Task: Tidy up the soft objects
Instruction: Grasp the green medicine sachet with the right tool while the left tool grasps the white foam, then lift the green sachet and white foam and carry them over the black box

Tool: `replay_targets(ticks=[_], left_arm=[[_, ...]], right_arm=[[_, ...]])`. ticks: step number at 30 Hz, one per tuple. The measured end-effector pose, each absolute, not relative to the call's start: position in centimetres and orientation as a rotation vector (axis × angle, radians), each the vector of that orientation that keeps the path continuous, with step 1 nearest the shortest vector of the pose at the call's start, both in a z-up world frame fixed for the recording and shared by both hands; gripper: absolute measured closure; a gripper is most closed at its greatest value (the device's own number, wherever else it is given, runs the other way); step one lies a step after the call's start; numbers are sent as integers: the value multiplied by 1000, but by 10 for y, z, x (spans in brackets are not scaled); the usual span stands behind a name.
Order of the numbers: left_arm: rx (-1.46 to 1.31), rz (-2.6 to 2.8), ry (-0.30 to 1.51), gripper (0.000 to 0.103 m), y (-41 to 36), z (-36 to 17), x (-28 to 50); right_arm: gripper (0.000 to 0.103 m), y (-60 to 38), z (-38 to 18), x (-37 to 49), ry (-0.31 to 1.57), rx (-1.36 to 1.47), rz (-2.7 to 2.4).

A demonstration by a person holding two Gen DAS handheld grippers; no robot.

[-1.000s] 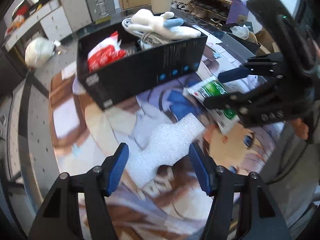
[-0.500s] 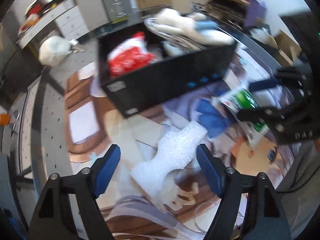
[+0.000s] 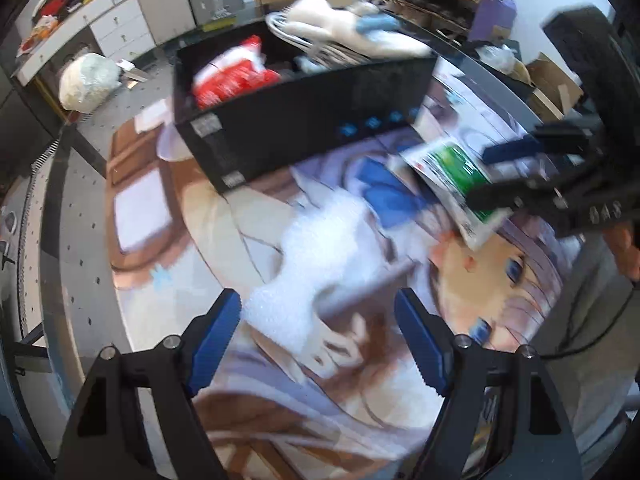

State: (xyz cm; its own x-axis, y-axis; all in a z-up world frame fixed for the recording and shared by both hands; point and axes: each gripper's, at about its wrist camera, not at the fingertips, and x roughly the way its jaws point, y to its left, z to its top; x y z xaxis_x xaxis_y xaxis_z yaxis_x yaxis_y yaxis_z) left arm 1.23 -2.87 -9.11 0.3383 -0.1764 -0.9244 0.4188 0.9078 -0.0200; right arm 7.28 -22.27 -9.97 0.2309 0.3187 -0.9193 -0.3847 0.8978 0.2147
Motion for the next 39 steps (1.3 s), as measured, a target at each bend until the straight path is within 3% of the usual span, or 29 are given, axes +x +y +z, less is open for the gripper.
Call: replay_targets(ticks=[5, 10, 12, 14, 16, 18, 21, 24, 31, 39], left_arm=[[242, -477, 1193, 24, -39, -85, -7], [256, -374, 1115, 24, -33, -75, 11], [276, -371, 1126, 28, -40, -82, 23], [292, -367, 1136, 46, -45, -89, 30], [301, -360, 1153, 48, -46, -97, 33], [293, -359, 1147, 66, -45, -98, 33], [279, -356, 1134, 66, -46, -96, 33], [294, -353, 1111, 67, -49, -96, 30], [283, -361, 1037, 67, -46, -83, 24], [254, -323, 797, 66, -36, -44, 13]], right_arm=[[25, -218, -100, 72, 1247, -49, 493], [26, -191, -103, 71, 1208, -155, 459], [36, -185, -103, 70, 1189, -197, 440], [46, -181, -103, 69, 1167, -239, 419], [49, -180, -102, 67, 1160, -255, 427], [55, -178, -102, 63, 1151, -275, 436], [66, -174, -99, 60, 1134, -294, 445], [70, -169, -98, 54, 1115, -313, 448], [72, -170, -86, 47, 1070, -270, 486], [72, -180, -39, 38, 834, -168, 512]])
